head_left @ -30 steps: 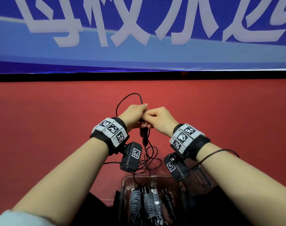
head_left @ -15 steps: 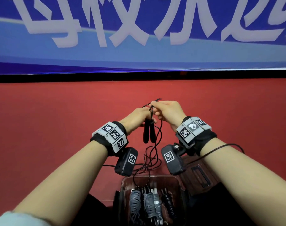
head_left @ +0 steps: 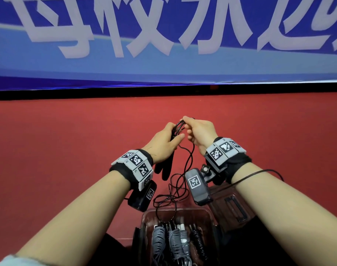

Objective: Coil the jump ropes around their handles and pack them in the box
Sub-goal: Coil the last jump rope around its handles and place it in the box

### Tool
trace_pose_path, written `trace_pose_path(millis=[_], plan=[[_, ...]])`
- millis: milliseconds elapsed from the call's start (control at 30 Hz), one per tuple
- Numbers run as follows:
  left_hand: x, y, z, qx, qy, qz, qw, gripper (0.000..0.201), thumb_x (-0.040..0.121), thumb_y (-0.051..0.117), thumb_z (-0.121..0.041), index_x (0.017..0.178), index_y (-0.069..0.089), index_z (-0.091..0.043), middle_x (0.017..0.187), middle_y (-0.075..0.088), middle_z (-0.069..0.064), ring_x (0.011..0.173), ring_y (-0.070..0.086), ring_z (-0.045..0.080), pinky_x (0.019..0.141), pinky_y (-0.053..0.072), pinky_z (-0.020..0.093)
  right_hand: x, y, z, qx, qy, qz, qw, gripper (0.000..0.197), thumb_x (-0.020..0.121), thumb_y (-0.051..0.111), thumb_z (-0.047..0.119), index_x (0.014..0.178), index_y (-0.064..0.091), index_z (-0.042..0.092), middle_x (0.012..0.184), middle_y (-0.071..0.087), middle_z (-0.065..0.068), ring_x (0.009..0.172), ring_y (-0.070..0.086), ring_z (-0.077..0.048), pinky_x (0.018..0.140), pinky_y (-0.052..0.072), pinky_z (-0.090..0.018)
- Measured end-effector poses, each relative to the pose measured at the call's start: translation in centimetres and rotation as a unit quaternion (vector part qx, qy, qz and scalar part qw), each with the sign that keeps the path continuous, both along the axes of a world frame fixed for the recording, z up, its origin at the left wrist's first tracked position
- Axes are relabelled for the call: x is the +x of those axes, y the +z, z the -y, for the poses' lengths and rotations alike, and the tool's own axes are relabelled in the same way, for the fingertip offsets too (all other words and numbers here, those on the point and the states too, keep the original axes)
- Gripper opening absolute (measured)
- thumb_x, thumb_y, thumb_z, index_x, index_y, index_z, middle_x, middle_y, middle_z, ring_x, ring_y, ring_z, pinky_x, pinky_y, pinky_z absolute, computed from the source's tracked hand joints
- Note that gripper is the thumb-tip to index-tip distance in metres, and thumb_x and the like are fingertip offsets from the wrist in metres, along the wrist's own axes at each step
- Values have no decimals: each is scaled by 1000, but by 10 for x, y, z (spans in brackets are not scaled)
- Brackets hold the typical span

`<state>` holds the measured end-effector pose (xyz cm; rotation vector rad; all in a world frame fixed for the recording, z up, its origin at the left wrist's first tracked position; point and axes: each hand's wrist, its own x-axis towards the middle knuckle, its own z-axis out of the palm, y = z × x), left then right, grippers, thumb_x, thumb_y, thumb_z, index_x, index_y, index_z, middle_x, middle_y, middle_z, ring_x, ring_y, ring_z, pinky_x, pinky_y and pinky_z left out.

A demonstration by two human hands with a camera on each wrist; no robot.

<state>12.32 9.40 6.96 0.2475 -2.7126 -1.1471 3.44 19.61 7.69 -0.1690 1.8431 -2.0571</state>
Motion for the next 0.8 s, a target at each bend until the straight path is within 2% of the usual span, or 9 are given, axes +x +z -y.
trace_pose_path(millis=[100, 167, 233, 300, 367, 467, 567, 667, 800], plan=[[-1, 2, 0, -18, 17, -48, 999, 22, 102, 43, -38, 107, 44, -17, 73, 54, -1, 66, 54, 18, 61, 42, 29, -1, 0, -1, 8, 16, 3, 1000, 23, 92, 62, 21, 71, 63, 12, 57, 50, 4, 42, 41, -5, 42, 37, -17], [-1, 5, 2, -28, 33, -78, 996, 23, 102, 43, -38, 104, 46, -15, 67, 49, -5, 58, 46, 12, 54, 36, 26, -1, -1, -2, 68, 34, -20, 997, 29, 93, 59, 28, 69, 64, 12, 54, 49, 4, 45, 43, -9, 45, 39, -21], [0, 7, 4, -32, 36, -92, 995, 24, 102, 44, -38, 101, 47, -14, 65, 48, -5, 56, 44, 11, 55, 35, 27, -3, -5, -4, 180, 28, -98, 978, 32, 93, 54, 34, 76, 68, 10, 61, 55, 1, 56, 52, -16, 56, 46, -32], [0, 8, 5, -35, 31, -94, 994, 25, 102, 44, -39, 97, 48, -15, 66, 49, -4, 57, 45, 13, 57, 37, 29, -5, -7, -6, 236, -8, -174, 956, 23, 93, 51, 31, 94, 68, 15, 85, 64, 1, 80, 60, -19, 72, 48, -35], [0, 9, 6, -32, 27, -94, 995, 25, 101, 44, -40, 95, 48, -16, 66, 51, -3, 58, 46, 16, 60, 41, 33, -6, -4, -5, 192, 10, -186, 964, 21, 89, 49, 18, 103, 64, 23, 103, 65, 3, 100, 60, -18, 87, 50, -38], [-1, 12, 6, 13, 35, -110, 993, 25, 101, 45, -39, 91, 49, -17, 66, 53, -1, 58, 51, 19, 62, 47, 39, -3, 0, -2, 132, 127, -155, 971, 30, 78, 51, 14, 102, 70, 17, 108, 68, 1, 110, 59, -18, 98, 47, -38], [-5, 19, 8, 87, 86, -148, 981, 27, 100, 43, -41, 84, 49, -21, 64, 58, 0, 56, 54, 18, 62, 45, 35, 3, -1, -2, 120, 209, -142, 960, 16, 84, 54, 23, 80, 67, 16, 85, 71, 0, 90, 65, -17, 93, 44, -37], [-9, 24, 10, 165, 140, -186, 958, 29, 102, 40, -42, 86, 50, -19, 67, 58, 0, 51, 57, 16, 58, 45, 33, 4, 0, -1, 72, 231, -118, 963, 32, 98, 47, 23, 70, 57, 12, 53, 51, -1, 55, 57, -17, 80, 50, -38], [-10, 31, 9, 323, 178, -210, 906, 17, 104, 39, -34, 100, 43, -18, 69, 50, 1, 44, 54, 13, 48, 50, 29, 7, 3, -2, 61, 243, -139, 958, 31, 101, 44, 23, 74, 55, 13, 52, 36, 3, 40, 35, -10, 52, 48, -26]])
